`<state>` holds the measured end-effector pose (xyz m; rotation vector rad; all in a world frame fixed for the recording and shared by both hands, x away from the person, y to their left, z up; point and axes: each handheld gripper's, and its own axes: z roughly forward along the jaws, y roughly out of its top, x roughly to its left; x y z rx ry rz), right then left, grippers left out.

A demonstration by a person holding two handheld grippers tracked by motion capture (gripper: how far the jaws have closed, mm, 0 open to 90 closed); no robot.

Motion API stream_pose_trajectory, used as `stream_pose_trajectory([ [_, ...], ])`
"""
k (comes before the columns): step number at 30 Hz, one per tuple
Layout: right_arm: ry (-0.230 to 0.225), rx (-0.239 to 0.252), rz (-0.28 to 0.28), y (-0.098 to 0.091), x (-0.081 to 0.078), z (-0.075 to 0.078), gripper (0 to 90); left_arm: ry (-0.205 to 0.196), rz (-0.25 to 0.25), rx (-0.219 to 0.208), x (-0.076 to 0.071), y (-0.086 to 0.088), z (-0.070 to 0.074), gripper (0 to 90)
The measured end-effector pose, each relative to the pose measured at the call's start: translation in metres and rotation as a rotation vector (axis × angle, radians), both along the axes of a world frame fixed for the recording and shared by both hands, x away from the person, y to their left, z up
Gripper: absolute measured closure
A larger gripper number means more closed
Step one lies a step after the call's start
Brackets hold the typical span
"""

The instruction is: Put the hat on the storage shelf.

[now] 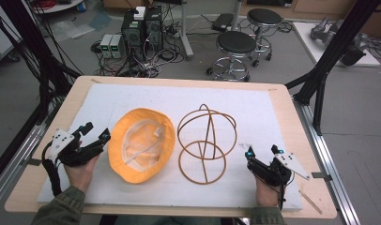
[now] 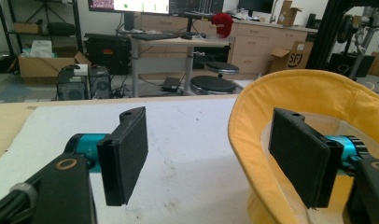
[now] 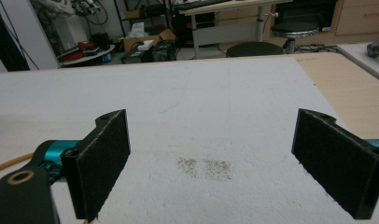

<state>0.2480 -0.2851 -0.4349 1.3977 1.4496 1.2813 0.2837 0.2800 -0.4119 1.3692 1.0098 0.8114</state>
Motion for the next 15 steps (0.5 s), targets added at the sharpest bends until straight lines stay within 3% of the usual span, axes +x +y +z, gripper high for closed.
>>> stream_pose_trajectory([
  [12, -0.010, -0.125, 0.070, 0.008, -0.011, 0.002, 10.3, 0.085, -0.055, -0.035, 0.016, -0.007, 0.005, 29.7],
  [15, -0.011, -0.175, 0.092, 0.013, -0.014, 0.003, 10.3, 0.133, -0.075, -0.036, 0.022, -0.007, 0.005, 29.6],
])
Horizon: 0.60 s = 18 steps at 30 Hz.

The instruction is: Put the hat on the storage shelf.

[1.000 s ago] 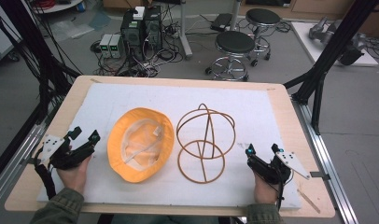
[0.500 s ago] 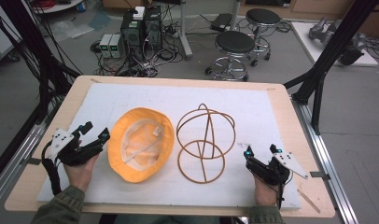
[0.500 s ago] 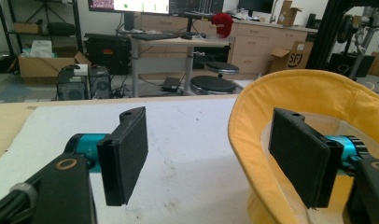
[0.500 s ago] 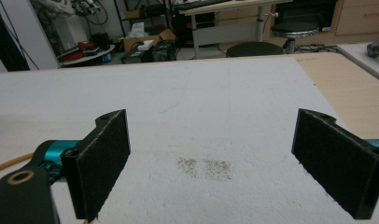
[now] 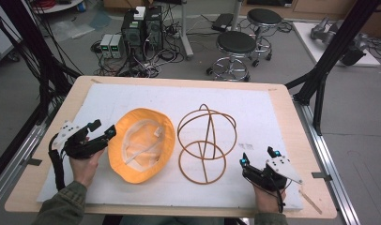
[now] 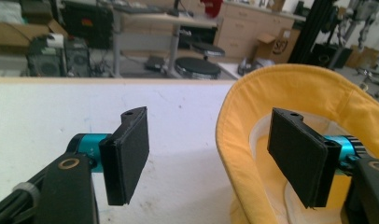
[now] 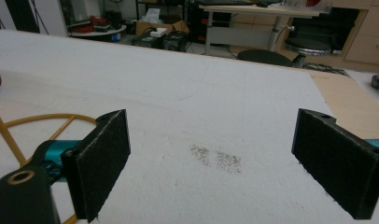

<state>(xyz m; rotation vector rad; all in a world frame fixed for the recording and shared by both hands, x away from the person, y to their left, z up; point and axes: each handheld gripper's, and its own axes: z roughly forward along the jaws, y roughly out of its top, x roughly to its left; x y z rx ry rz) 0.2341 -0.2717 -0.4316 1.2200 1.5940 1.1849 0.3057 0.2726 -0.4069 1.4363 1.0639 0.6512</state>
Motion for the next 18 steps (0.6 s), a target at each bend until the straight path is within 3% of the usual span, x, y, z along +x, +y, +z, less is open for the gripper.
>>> stream_pose_trajectory([
  [3, 0.002, -0.020, 0.011, 0.002, -0.001, 0.000, 10.3, 0.011, -0.007, -0.002, 0.002, -0.002, 0.000, 29.7],
  [7, 0.000, -0.060, 0.020, 0.004, -0.004, 0.000, 10.3, 0.055, -0.042, 0.000, 0.010, -0.006, -0.002, 29.7],
  [18, 0.004, -0.045, 0.002, -0.004, -0.012, -0.001, 10.3, 0.139, -0.098, -0.044, 0.024, -0.014, -0.011, 35.9],
])
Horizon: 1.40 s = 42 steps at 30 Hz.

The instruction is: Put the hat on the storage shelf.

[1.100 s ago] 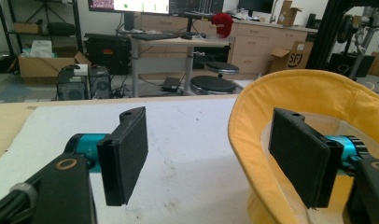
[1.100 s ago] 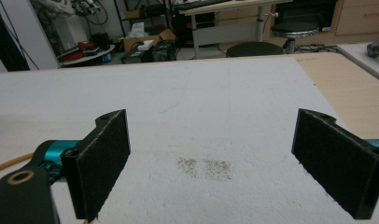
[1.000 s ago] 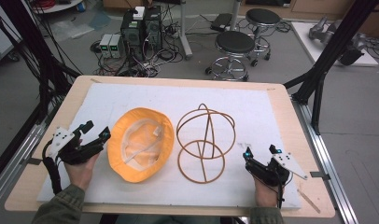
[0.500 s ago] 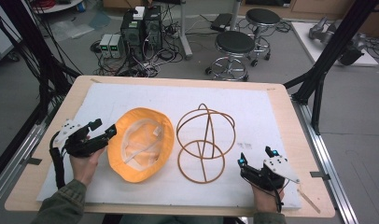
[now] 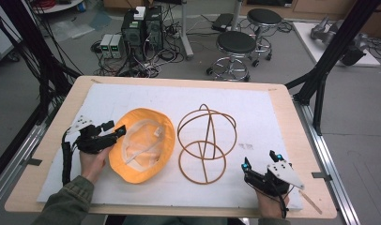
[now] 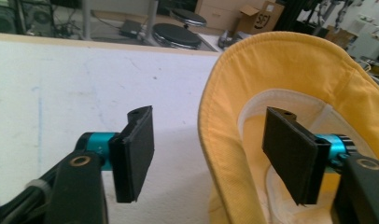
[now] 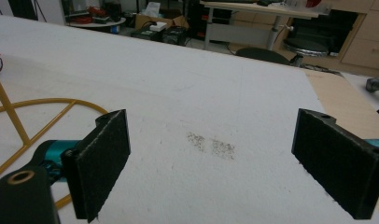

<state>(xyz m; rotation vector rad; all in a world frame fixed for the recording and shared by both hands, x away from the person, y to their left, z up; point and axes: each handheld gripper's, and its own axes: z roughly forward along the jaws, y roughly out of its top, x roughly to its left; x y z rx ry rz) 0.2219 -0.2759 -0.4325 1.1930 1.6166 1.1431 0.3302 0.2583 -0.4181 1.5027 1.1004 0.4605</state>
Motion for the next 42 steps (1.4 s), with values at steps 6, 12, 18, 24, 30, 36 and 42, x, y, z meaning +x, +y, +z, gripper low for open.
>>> stream_pose_trajectory([
  [6, -0.001, 0.016, -0.008, -0.003, -0.002, 0.000, 10.3, 0.028, -0.042, -0.031, 0.003, 0.000, -0.002, 46.9],
  [12, -0.001, 0.017, -0.004, -0.002, -0.002, 0.000, 10.3, 0.040, -0.073, -0.050, 0.002, 0.002, -0.002, 72.1],
  [18, -0.004, 0.021, -0.004, -0.003, -0.002, 0.000, 10.3, 0.021, -0.097, -0.060, 0.000, 0.001, -0.001, 85.9],
  [24, -0.016, 0.032, -0.010, -0.003, -0.004, 0.001, 10.3, 0.001, -0.096, -0.040, -0.002, 0.000, 0.000, 86.6],
  [30, -0.017, 0.023, -0.006, -0.003, -0.002, 0.001, 10.3, -0.090, -0.106, -0.006, -0.007, -0.004, 0.003, 86.7],
  [36, -0.022, 0.009, 0.005, 0.000, -0.001, 0.002, 10.3, -0.171, -0.137, -0.001, -0.014, -0.008, 0.007, 86.9],
  [42, -0.026, 0.013, 0.029, 0.002, -0.001, 0.002, 10.3, -0.193, -0.098, -0.055, -0.021, -0.006, 0.016, 87.0],
])
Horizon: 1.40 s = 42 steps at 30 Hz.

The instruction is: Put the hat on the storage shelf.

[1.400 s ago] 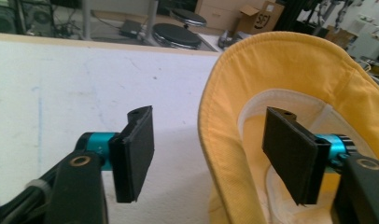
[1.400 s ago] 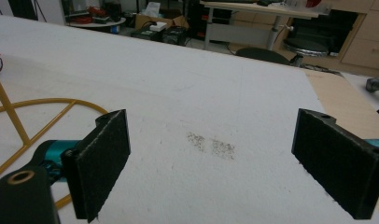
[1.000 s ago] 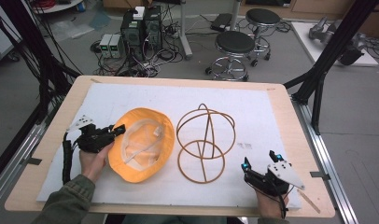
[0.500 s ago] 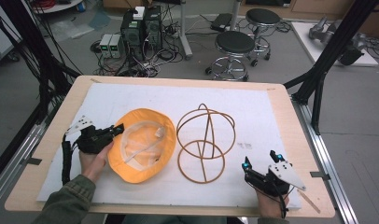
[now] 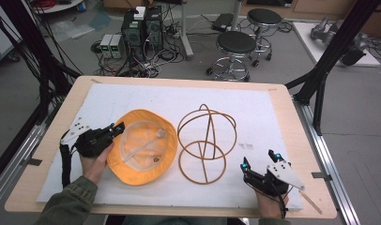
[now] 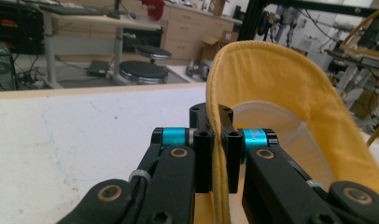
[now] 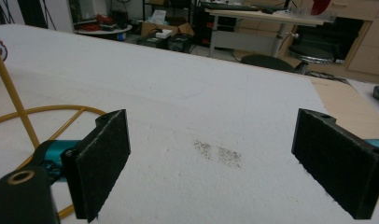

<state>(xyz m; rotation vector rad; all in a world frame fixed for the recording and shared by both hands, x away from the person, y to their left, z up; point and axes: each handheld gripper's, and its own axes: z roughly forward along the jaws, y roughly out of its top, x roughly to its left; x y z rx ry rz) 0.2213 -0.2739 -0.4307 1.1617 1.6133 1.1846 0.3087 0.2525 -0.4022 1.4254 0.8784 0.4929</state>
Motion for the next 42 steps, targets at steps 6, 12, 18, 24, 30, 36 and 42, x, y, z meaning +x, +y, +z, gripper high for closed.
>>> stream_pose_trajectory([
  [6, -0.016, 0.010, -0.006, -0.002, 0.000, 0.001, 10.3, -0.048, 0.026, 0.007, -0.008, 0.000, 0.012, 87.1],
  [12, -0.019, 0.046, -0.007, -0.003, 0.001, 0.001, 10.3, -0.103, 0.026, 0.029, -0.011, -0.007, 0.021, 87.1],
  [18, -0.022, 0.050, 0.016, 0.000, 0.006, 0.001, 10.3, -0.160, 0.034, 0.064, -0.013, -0.010, 0.033, 87.1],
  [24, -0.020, 0.056, 0.039, 0.004, 0.012, 0.001, 10.3, -0.215, 0.008, 0.060, -0.011, -0.012, 0.049, 87.1],
  [30, -0.026, 0.082, 0.049, 0.003, 0.013, 0.001, 10.3, -0.255, -0.008, 0.027, -0.009, -0.018, 0.056, 87.1],
  [36, -0.019, 0.115, 0.042, 0.000, 0.014, 0.000, 10.3, -0.314, 0.005, -0.015, -0.003, -0.028, 0.061, 87.1],
  [42, -0.010, 0.156, 0.032, -0.005, 0.014, -0.001, 10.3, -0.349, 0.011, -0.032, 0.006, -0.043, 0.068, 87.2],
])
